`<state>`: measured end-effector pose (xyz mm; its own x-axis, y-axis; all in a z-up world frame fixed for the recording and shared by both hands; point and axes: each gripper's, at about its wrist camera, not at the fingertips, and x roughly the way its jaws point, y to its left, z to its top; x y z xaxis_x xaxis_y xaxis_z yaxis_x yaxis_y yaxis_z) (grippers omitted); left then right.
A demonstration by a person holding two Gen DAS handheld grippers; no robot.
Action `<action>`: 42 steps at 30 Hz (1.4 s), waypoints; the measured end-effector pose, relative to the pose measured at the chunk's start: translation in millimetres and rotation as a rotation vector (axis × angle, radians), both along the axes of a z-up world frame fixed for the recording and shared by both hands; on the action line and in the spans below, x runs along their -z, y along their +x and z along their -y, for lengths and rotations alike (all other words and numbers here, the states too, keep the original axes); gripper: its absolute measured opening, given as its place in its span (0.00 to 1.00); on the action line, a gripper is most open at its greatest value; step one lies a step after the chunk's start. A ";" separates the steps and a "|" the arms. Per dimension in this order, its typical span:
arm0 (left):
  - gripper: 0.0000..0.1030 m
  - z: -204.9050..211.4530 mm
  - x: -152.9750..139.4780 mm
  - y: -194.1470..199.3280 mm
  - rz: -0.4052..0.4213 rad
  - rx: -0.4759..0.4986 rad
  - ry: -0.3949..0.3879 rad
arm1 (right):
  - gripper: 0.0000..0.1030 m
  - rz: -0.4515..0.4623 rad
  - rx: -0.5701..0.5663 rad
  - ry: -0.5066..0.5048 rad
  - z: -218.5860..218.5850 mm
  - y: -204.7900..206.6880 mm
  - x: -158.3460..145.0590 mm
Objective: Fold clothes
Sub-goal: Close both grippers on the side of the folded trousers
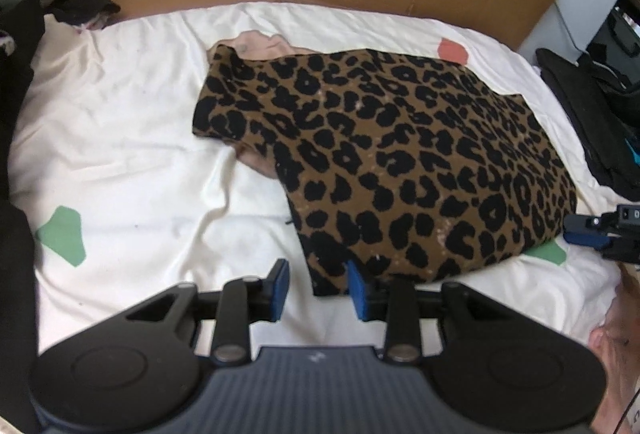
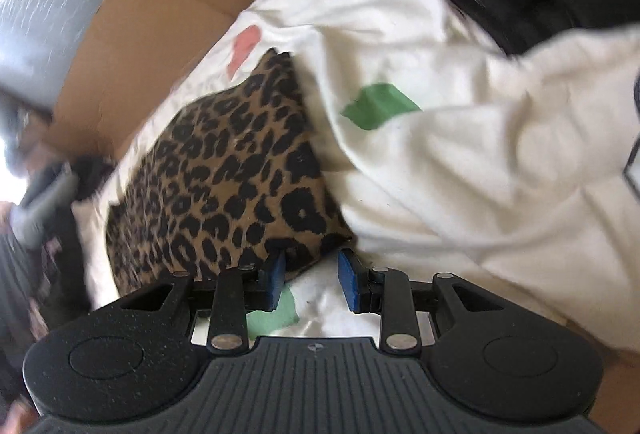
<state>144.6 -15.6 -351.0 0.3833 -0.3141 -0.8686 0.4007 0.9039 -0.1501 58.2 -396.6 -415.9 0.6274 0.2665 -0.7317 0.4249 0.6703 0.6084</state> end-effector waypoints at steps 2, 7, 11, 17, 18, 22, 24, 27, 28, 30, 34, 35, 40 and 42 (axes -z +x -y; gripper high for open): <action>0.34 -1.4 2.2 1.4 -0.010 -0.007 -0.005 | 0.35 0.003 0.045 0.066 5.7 -0.9 6.9; 0.34 -5.8 2.7 0.2 -0.012 -0.016 -0.005 | 0.21 0.018 0.028 0.071 7.8 -0.8 4.9; 0.33 -7.4 3.8 0.8 -0.018 -0.027 -0.023 | 0.17 0.044 0.009 0.053 8.9 -4.6 -1.8; 0.33 -3.5 5.5 2.0 -0.026 -0.021 -0.058 | 0.31 0.026 0.026 0.097 12.3 -2.6 4.3; 0.33 -2.9 7.1 2.7 -0.033 -0.023 -0.063 | 0.36 0.030 0.022 0.114 12.2 -2.0 6.3; 0.33 -1.4 15.7 5.3 -0.068 -0.044 -0.086 | 0.43 0.046 0.018 0.149 11.6 2.4 13.2; 0.33 -0.6 17.7 4.4 -0.075 -0.046 -0.104 | 0.43 0.054 0.034 0.163 14.3 3.8 14.9; 0.33 -2.7 19.2 3.6 -0.083 -0.056 -0.130 | 0.28 0.063 0.056 0.165 17.5 3.4 14.3; 0.33 -5.2 19.9 4.0 -0.091 -0.067 -0.148 | 0.23 0.066 0.057 0.153 17.5 2.5 12.8; 0.33 -11.4 21.4 4.4 -0.104 -0.094 -0.189 | 0.18 0.089 0.055 0.139 16.6 1.0 7.5; 0.32 -17.7 24.9 4.9 -0.126 -0.124 -0.246 | 0.14 0.120 0.062 0.136 18.0 1.6 -0.1; 0.32 -18.5 25.8 4.7 -0.132 -0.130 -0.258 | 0.14 0.123 0.065 0.132 18.6 2.7 -1.3; 0.36 -21.6 30.2 6.8 -0.148 -0.158 -0.307 | 0.19 0.086 0.097 0.163 21.8 5.4 5.1; 0.30 -21.3 30.4 7.5 -0.149 -0.155 -0.309 | 0.25 0.062 0.095 0.196 20.4 7.3 12.7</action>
